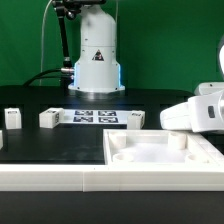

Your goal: Assemble one leg

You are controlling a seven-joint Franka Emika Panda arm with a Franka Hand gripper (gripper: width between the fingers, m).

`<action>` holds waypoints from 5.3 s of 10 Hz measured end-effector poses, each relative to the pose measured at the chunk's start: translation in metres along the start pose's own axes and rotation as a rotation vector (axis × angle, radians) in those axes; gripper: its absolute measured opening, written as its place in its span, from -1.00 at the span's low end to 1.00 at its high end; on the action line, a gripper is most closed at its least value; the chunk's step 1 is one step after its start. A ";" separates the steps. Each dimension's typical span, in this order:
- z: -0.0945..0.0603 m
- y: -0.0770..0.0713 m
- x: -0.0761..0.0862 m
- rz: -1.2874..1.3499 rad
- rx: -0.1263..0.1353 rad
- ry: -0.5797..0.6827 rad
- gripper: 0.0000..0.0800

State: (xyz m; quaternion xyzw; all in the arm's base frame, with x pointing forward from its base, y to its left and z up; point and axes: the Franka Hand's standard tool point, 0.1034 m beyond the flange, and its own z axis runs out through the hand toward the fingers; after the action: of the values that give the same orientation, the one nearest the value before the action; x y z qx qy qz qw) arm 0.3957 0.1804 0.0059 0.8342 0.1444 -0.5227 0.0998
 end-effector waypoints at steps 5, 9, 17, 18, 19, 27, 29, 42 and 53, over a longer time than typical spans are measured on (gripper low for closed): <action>-0.059 0.034 -0.087 0.007 0.032 0.090 -0.27; -0.070 0.036 -0.072 -0.002 0.039 0.326 -0.27; -0.135 0.090 -0.074 -0.022 0.030 0.870 -0.27; -0.139 0.091 -0.072 -0.016 0.025 0.958 -0.27; -0.142 0.092 -0.067 0.007 0.036 1.035 -0.27; -0.170 0.107 -0.042 0.056 0.040 1.434 -0.27; -0.177 0.116 -0.033 0.071 0.055 1.434 -0.27; -0.203 0.144 0.008 0.008 -0.010 1.448 -0.27; -0.195 0.132 0.022 -0.006 -0.018 1.485 -0.06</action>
Offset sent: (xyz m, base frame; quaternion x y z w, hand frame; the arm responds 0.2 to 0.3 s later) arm -0.0029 -0.0282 0.0954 0.0113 -0.0348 -0.0058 0.9993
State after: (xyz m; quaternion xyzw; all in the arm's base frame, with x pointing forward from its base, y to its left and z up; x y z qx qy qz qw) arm 0.6150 0.1220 0.0728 0.9668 0.1803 0.1799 -0.0187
